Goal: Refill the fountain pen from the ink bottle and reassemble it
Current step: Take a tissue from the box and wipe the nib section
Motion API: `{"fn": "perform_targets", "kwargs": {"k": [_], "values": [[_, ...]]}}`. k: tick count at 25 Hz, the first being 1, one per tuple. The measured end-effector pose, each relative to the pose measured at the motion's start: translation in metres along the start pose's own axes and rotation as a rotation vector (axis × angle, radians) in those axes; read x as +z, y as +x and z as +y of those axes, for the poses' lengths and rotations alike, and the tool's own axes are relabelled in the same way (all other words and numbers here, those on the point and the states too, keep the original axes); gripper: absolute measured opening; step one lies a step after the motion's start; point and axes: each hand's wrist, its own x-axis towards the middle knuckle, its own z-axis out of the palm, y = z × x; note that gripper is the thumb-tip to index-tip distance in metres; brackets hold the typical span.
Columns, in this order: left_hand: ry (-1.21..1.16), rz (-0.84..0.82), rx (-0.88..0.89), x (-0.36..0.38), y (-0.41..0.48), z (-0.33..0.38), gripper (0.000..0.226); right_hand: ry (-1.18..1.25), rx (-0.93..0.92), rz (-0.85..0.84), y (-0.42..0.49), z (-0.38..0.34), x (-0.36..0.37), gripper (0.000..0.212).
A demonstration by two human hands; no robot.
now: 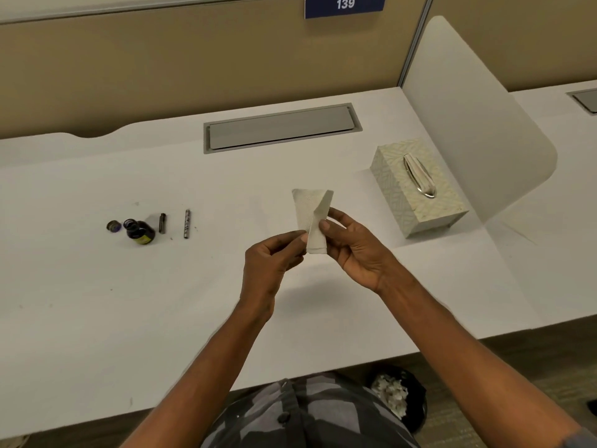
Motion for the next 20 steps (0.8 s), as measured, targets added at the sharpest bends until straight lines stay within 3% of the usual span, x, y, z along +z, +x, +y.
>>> {"fn": "perform_targets", "kwargs": {"k": [9,14,20], "values": [[0.382,0.070,0.259,-0.011,-0.009,0.001,0.016,-0.192,-0.096,0.025,-0.001,0.007,0.007,0.031],[0.286,0.147,0.178,-0.016,-0.012,0.001,0.016,-0.151,-0.122,0.145,0.006,0.009,0.003,0.031],[0.181,0.137,0.156,-0.014,-0.016,0.013,0.015,-0.373,-0.190,0.176,0.012,0.005,0.003,0.023]]}}
